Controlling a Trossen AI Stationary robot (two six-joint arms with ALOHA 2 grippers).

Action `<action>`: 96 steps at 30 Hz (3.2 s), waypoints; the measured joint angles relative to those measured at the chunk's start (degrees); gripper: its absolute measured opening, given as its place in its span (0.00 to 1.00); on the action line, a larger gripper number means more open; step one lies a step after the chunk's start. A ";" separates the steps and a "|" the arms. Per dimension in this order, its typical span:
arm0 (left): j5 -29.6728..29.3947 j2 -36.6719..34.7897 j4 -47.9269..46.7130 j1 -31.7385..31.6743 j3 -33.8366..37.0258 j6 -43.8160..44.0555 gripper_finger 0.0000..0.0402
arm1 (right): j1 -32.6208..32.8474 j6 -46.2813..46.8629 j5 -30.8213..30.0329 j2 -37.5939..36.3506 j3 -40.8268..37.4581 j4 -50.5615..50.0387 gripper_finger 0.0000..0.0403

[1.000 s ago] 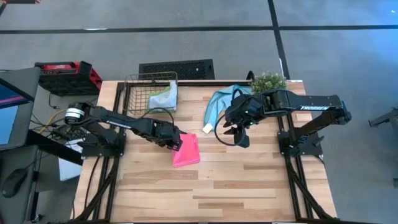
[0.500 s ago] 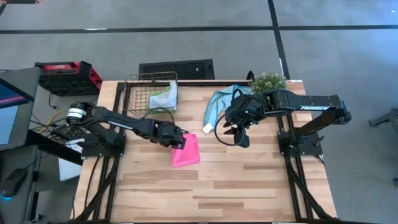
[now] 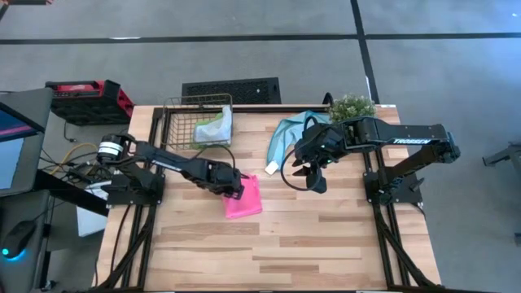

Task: Fold microfiber towels
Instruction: Put the pink microfiber cloth into the gold wire basket

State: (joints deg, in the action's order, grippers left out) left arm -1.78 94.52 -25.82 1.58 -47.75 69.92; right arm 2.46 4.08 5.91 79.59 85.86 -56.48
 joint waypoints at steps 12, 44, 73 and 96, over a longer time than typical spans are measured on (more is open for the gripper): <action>-3.58 0.09 -2.82 -0.09 0.13 -7.89 0.01 | 0.00 -0.01 0.00 0.00 0.00 0.02 0.41; -31.21 -7.87 -44.40 -5.92 -22.81 -31.95 0.00 | 0.01 0.00 -1.51 0.00 0.00 0.02 0.41; -28.87 -0.61 -36.59 -33.83 -32.69 -47.78 0.00 | 0.00 -0.04 -1.73 0.02 0.00 0.37 0.41; -21.09 2.10 -35.48 -39.12 -32.61 -46.69 0.13 | -0.44 -0.02 -3.21 0.02 0.00 0.39 0.41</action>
State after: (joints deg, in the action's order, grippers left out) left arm -22.87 96.62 -61.30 -37.53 -80.36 23.23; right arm 2.02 4.05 2.70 79.61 85.86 -56.10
